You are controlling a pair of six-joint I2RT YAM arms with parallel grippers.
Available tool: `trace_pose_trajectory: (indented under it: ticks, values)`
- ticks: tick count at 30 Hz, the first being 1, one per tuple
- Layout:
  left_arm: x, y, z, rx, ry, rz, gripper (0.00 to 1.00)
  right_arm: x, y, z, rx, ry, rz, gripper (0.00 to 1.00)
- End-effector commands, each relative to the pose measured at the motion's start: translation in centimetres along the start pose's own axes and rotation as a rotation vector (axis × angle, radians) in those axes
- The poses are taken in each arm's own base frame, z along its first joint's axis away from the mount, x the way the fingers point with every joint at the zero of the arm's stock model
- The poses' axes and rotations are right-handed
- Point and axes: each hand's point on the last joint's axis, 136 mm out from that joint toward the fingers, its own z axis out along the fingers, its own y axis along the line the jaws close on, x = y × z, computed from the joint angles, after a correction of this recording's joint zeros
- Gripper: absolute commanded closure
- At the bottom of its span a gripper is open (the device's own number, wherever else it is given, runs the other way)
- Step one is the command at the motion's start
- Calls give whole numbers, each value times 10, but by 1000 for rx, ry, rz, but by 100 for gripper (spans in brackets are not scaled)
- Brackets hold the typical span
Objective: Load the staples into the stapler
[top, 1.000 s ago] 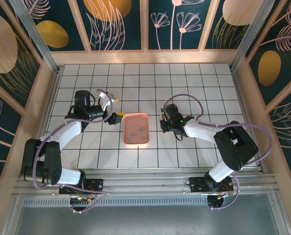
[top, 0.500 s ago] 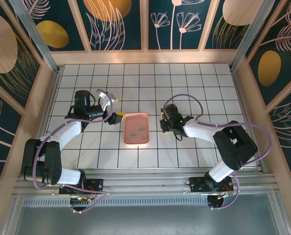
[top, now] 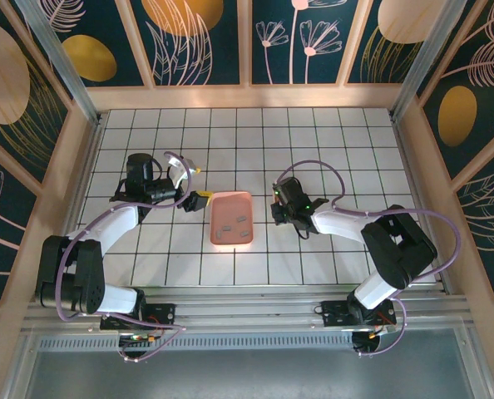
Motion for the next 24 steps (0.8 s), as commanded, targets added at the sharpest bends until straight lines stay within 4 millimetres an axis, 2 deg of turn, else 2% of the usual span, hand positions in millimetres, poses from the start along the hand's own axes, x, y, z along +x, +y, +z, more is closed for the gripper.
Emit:
trace_pose_trajectory:
  ticks: [1,6,19,24]
  values:
    - [-5,-3,2,30,-7,19,5,6,-2,3,21,3,18,87]
    - [-6,-3,2,30,-9,20,6,12,-6,3,50,24,23,87]
    - [-7,-3,2,30,-10,23,6,17,0,-1,26,29,26,87]
    - [-6,-3,2,30,-10,22,6,9,2,-7,15,4,36,79]
